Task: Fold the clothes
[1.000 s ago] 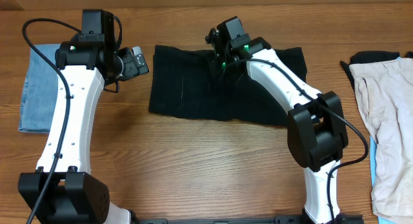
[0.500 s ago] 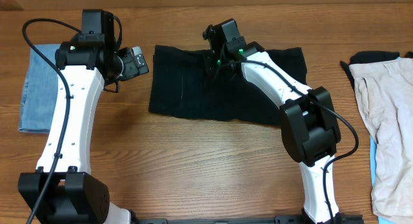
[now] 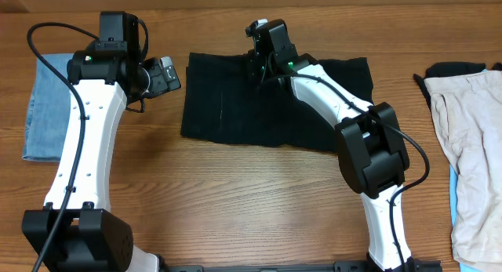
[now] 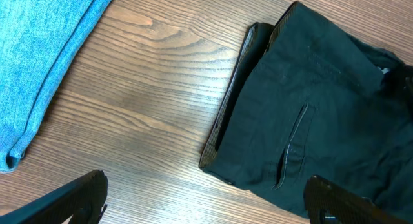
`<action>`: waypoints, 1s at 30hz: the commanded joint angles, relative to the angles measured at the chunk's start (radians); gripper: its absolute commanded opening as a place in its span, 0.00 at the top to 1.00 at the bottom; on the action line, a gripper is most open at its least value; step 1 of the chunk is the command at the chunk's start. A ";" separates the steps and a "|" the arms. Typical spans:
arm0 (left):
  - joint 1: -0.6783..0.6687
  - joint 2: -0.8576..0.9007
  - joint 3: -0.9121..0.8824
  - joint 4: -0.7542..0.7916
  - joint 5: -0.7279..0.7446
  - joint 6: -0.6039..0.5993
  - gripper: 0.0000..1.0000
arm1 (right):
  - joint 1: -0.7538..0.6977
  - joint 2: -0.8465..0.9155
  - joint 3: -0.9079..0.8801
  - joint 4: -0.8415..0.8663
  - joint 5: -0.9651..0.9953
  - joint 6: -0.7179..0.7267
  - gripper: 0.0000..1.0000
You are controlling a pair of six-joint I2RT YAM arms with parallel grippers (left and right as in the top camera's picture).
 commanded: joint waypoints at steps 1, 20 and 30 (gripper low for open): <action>0.000 0.001 0.007 0.000 -0.009 0.002 0.00 | -0.008 -0.054 0.045 -0.041 0.010 0.000 0.96; 0.000 0.001 0.007 0.000 -0.009 0.002 0.00 | -0.004 0.034 -0.005 -0.165 0.068 0.001 0.96; 0.000 0.001 0.007 0.000 -0.009 0.002 0.00 | -0.004 0.080 -0.005 -0.029 0.085 0.001 0.96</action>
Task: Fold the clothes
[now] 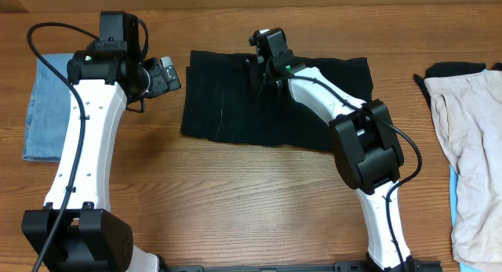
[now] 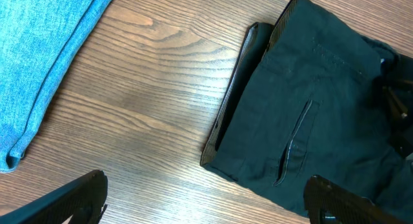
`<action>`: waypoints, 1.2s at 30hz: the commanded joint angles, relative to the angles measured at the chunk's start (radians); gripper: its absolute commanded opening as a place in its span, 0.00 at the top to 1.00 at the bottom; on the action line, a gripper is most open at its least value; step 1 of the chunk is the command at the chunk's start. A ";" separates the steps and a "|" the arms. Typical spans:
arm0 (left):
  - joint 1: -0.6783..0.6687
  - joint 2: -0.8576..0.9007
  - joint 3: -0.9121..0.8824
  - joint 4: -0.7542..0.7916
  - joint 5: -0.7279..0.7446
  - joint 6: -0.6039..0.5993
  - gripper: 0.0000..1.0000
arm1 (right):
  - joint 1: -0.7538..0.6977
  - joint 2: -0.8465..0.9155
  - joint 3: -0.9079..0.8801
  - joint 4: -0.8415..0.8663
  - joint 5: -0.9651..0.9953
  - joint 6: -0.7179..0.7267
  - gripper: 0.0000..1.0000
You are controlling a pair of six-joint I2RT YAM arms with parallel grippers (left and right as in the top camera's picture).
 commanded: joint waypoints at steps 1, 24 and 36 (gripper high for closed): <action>0.000 0.001 0.007 0.000 -0.009 0.002 0.00 | -0.004 0.019 0.012 0.008 0.012 0.001 0.96; 0.000 0.001 0.007 0.000 -0.009 0.002 0.00 | 0.085 0.103 0.061 0.177 -0.162 0.061 0.96; 0.000 0.001 0.007 0.000 -0.009 0.002 0.00 | 0.093 -0.078 0.079 0.219 -0.173 0.061 0.96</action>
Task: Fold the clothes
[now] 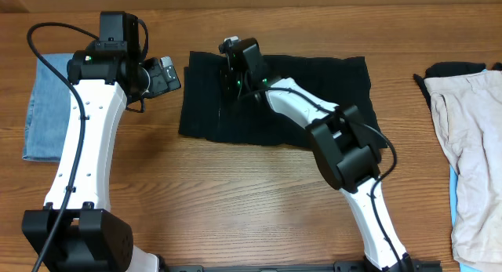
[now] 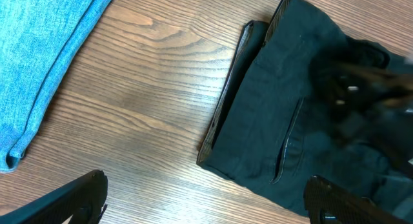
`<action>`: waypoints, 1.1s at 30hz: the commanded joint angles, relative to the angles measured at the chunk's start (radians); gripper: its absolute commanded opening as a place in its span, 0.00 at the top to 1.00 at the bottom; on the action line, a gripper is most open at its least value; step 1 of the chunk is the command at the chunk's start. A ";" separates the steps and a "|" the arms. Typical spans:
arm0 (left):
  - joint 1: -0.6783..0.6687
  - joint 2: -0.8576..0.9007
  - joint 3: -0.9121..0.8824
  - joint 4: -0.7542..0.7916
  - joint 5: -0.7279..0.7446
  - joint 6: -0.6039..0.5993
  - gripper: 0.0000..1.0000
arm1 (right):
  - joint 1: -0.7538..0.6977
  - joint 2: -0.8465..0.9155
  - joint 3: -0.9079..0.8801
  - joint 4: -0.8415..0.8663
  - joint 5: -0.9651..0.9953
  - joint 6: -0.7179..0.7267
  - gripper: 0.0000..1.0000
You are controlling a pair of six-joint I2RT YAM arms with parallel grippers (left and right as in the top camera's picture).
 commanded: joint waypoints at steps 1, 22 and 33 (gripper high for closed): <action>0.000 0.001 0.007 0.001 -0.009 0.002 0.00 | -0.005 -0.192 0.031 0.000 -0.011 0.006 0.96; 0.000 0.001 0.007 0.000 -0.009 0.002 0.00 | 0.040 -0.023 0.029 0.080 -0.033 0.051 0.86; 0.000 0.001 0.007 0.000 -0.009 0.002 0.00 | -0.228 -0.565 0.029 -0.832 0.026 0.025 0.50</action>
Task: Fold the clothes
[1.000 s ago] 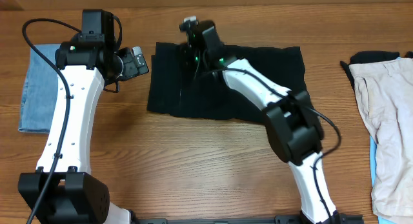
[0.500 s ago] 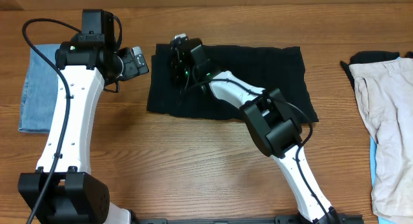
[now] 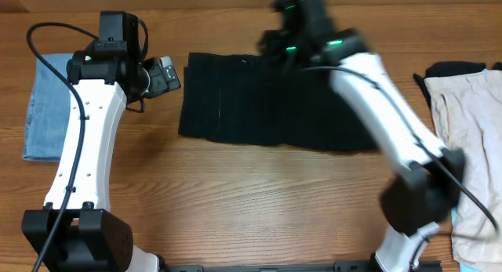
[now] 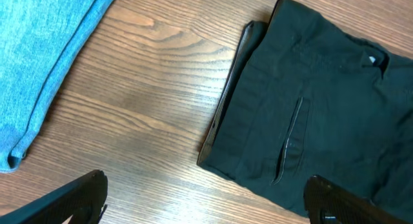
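A black garment (image 3: pixel 271 103) lies spread flat across the middle of the table; its folded left edge and a seam show in the left wrist view (image 4: pixel 310 114). My left gripper (image 3: pixel 162 74) hovers left of it, open, with nothing between the fingertips (image 4: pixel 77 198). My right arm is raised and blurred above the garment's top edge. The right gripper (image 3: pixel 276 38) is too smeared to show how its jaws stand.
Folded blue jeans (image 3: pixel 47 107) lie at the far left, also in the left wrist view (image 4: pixel 39 56). A beige garment (image 3: pixel 471 146) lies at the far right with a black piece (image 3: pixel 455 68) at its top and a blue item (image 3: pixel 453 201) under it.
My right gripper was down on the left part of the black garment; now it is lifted over the top edge, and gone from the left wrist view. The left arm has not moved.
My right gripper was first on the garment's top middle and stayed near there a second later. Then it was further left on the cloth, and the garment's left edge sat slightly further left. Now it is raised off the cloth, which lies flat. The left gripper stayed open throughout.
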`<action>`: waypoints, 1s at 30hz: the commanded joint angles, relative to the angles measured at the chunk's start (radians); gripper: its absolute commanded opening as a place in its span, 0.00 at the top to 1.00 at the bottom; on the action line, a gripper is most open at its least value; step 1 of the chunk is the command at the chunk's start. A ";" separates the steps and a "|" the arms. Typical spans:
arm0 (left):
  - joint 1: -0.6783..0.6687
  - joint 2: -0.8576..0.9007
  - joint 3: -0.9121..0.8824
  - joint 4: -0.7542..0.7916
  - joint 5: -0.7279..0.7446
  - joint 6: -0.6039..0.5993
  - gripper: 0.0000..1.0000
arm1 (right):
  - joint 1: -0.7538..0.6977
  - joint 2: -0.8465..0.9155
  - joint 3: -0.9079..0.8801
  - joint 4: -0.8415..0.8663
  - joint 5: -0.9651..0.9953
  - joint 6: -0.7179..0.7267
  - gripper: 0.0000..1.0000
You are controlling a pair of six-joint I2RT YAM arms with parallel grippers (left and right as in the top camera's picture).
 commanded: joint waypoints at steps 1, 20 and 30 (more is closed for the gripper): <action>0.000 0.002 0.007 0.000 -0.006 0.002 0.00 | -0.090 -0.058 -0.004 -0.236 0.077 -0.024 0.49; 0.000 0.051 -0.093 0.105 0.220 0.146 0.18 | -0.314 -0.054 -0.011 -0.561 0.241 -0.024 0.00; 0.000 0.391 -0.151 0.139 0.341 0.209 0.09 | -0.314 -0.054 -0.011 -0.554 0.241 -0.024 0.00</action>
